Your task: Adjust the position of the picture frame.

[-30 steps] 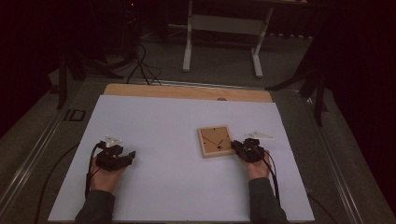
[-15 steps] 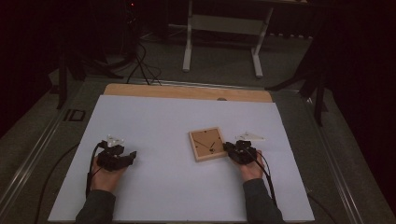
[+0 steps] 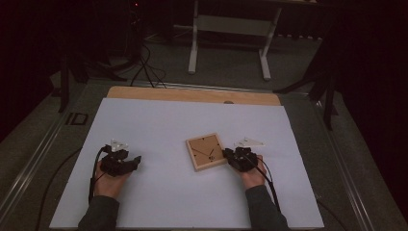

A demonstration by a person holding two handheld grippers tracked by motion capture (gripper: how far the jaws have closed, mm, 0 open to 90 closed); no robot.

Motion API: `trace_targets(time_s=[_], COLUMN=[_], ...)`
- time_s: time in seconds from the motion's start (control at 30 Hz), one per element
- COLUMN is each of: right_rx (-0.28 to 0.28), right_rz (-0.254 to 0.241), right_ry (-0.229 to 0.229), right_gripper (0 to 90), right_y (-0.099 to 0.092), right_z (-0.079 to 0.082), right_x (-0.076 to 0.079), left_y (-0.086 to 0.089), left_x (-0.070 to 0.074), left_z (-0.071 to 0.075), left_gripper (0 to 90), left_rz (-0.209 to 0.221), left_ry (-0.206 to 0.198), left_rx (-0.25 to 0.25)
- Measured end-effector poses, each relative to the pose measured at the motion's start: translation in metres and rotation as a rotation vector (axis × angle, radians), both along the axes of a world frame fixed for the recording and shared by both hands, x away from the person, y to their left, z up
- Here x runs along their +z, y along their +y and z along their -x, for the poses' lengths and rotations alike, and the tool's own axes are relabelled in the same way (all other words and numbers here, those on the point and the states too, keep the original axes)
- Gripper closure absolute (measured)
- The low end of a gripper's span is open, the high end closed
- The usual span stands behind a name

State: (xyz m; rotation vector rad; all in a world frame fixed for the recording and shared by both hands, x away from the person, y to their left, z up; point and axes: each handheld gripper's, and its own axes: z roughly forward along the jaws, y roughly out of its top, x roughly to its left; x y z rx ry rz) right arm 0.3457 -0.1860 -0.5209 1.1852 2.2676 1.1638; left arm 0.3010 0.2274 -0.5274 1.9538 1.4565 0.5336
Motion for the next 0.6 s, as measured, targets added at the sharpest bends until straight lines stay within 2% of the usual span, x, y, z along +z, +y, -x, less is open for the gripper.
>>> trace_targets(time_s=[0.6], right_rx=[0.139], right_rz=[0.026], right_ry=[-0.038], right_gripper=[80.2], right_y=[0.037], right_z=[0.015], right_x=[-0.001], left_y=[-0.001], left_x=[-0.001], left_z=[-0.002], left_gripper=[45.8], left_rz=[-0.001], left_ry=[0.002], left_rx=[-0.01])
